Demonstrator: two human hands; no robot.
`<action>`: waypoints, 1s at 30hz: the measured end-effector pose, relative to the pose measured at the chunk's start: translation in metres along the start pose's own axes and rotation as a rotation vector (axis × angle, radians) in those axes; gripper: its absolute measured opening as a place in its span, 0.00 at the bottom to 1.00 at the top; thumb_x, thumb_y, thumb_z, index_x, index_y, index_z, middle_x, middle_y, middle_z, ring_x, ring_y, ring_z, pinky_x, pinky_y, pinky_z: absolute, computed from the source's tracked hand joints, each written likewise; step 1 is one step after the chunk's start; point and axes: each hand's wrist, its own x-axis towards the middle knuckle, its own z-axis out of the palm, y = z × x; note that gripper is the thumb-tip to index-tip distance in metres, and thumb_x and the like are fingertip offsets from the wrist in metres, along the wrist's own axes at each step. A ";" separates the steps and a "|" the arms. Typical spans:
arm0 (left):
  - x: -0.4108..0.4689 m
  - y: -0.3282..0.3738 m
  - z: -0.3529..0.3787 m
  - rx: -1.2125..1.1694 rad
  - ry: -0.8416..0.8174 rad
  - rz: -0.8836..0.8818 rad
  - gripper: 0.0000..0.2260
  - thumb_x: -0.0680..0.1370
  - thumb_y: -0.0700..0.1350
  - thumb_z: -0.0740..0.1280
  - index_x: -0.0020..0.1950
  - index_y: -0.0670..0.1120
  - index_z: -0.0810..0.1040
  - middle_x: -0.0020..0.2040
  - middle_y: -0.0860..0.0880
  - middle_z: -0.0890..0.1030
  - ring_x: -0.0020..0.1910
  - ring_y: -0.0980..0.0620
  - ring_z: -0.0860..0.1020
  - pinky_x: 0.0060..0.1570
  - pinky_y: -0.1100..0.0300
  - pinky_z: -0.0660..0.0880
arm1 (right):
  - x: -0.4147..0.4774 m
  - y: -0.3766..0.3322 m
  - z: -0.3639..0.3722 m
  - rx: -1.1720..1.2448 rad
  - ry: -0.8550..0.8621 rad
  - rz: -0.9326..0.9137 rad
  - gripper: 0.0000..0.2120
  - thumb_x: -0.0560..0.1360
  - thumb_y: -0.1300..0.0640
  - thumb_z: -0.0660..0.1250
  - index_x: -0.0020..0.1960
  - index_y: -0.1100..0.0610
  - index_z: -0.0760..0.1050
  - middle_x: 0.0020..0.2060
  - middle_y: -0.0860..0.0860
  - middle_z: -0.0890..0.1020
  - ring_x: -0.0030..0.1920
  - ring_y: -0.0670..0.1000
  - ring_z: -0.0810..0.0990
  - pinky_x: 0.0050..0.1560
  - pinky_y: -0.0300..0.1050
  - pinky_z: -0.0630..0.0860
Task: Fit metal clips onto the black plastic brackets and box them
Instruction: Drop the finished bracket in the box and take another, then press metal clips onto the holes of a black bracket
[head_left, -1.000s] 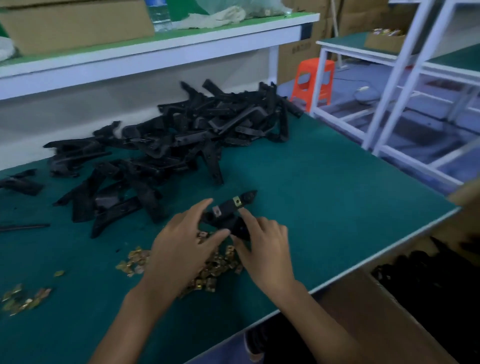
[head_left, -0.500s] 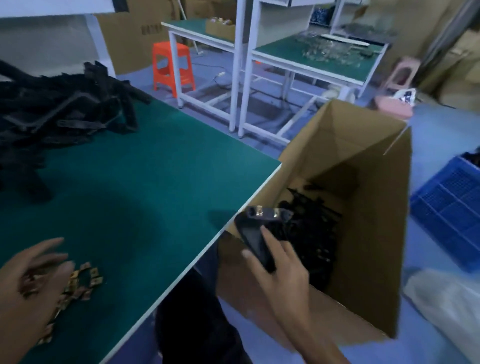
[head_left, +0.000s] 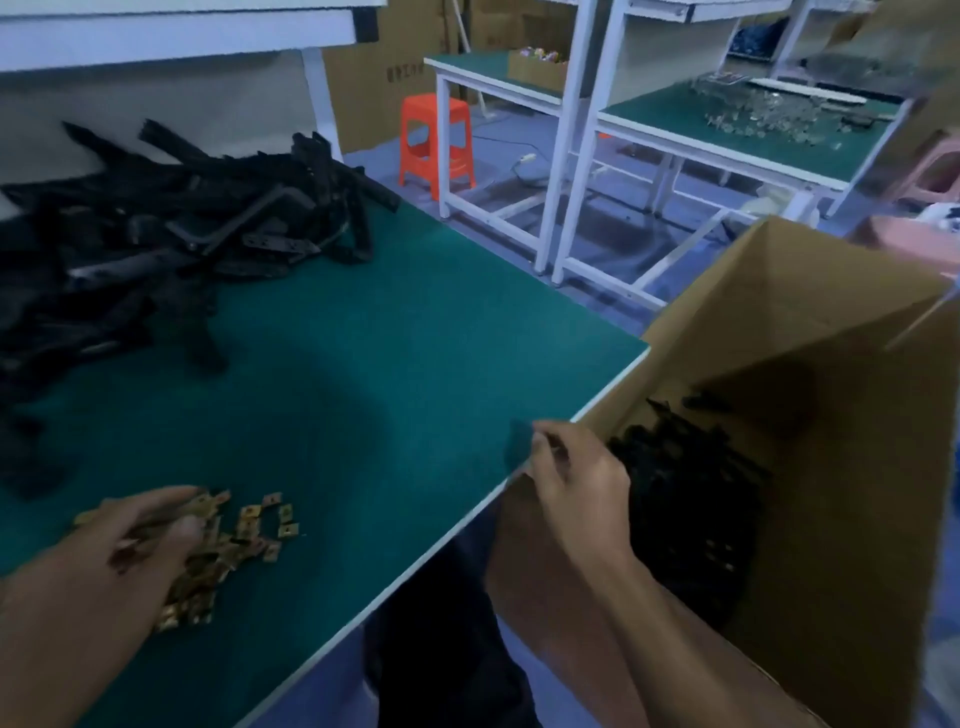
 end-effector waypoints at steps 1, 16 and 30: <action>-0.005 0.031 -0.010 0.041 -0.002 0.014 0.18 0.77 0.72 0.59 0.64 0.70 0.75 0.56 0.74 0.78 0.50 0.70 0.79 0.45 0.63 0.78 | -0.004 -0.020 0.011 0.049 -0.029 -0.053 0.06 0.79 0.59 0.70 0.55 0.55 0.83 0.48 0.49 0.86 0.46 0.51 0.84 0.48 0.48 0.78; 0.024 0.043 -0.063 -0.040 0.365 -0.249 0.10 0.80 0.46 0.69 0.61 0.48 0.81 0.52 0.55 0.82 0.53 0.55 0.80 0.52 0.64 0.71 | -0.020 -0.121 0.117 0.131 -0.574 -0.169 0.07 0.81 0.47 0.65 0.54 0.43 0.82 0.40 0.37 0.83 0.39 0.41 0.80 0.38 0.45 0.77; 0.072 0.025 -0.069 -0.436 0.516 -0.477 0.11 0.81 0.45 0.69 0.46 0.41 0.69 0.41 0.43 0.79 0.39 0.45 0.81 0.40 0.49 0.77 | -0.021 -0.125 0.116 0.166 -0.492 -0.156 0.05 0.77 0.51 0.69 0.46 0.40 0.81 0.31 0.38 0.81 0.32 0.41 0.79 0.35 0.46 0.76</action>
